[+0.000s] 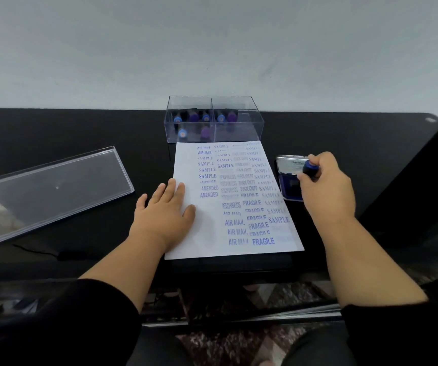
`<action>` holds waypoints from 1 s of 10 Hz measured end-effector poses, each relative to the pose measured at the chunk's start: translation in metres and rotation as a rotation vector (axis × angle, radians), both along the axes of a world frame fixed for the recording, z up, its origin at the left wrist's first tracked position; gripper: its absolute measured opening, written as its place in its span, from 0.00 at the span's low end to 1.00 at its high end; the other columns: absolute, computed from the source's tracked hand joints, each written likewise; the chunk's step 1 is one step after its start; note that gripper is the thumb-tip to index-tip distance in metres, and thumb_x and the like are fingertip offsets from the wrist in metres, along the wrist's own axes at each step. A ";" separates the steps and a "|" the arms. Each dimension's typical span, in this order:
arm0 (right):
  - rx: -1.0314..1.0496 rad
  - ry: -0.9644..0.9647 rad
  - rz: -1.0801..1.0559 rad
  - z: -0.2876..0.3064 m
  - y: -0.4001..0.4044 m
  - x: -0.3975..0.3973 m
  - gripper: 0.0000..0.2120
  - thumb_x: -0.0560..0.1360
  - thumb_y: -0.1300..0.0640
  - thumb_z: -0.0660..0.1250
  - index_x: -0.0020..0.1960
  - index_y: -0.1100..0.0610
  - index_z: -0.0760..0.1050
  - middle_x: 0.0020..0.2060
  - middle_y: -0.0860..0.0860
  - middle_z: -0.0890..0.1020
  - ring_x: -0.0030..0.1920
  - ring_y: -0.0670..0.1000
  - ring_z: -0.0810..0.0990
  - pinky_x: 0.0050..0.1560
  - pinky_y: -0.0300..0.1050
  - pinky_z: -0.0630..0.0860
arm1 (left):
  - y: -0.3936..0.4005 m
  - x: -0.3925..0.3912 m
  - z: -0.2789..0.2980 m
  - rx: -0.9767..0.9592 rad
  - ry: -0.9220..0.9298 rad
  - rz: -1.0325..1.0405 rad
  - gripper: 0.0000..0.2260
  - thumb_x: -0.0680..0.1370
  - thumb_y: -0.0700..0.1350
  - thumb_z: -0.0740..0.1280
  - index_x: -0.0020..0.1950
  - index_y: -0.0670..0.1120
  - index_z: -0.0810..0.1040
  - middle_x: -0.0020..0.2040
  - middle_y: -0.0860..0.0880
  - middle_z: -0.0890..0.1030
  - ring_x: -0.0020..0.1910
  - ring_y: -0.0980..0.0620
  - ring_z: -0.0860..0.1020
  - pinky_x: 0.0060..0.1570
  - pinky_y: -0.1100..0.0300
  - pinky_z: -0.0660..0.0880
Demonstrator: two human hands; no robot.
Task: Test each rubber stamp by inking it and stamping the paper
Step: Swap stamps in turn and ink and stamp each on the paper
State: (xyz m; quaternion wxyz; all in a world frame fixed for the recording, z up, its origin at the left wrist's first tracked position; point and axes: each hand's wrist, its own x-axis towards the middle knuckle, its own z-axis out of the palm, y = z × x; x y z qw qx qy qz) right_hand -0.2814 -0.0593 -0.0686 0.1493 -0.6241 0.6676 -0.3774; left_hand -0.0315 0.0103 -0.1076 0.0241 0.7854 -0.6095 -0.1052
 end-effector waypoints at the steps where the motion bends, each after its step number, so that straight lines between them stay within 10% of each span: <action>1: 0.018 0.026 -0.012 -0.003 0.000 -0.005 0.08 0.77 0.58 0.63 0.55 0.52 0.69 0.49 0.51 0.79 0.47 0.55 0.76 0.40 0.46 0.72 | 0.000 -0.002 0.000 0.005 -0.002 -0.002 0.26 0.82 0.57 0.45 0.78 0.53 0.43 0.78 0.54 0.41 0.77 0.56 0.41 0.74 0.51 0.39; 10: 0.025 0.140 0.000 -0.004 0.004 -0.003 0.08 0.77 0.58 0.61 0.56 0.52 0.70 0.40 0.50 0.75 0.38 0.54 0.71 0.36 0.44 0.65 | 0.000 -0.002 0.001 0.014 0.003 -0.007 0.26 0.82 0.57 0.44 0.78 0.52 0.42 0.78 0.54 0.40 0.77 0.56 0.41 0.74 0.51 0.38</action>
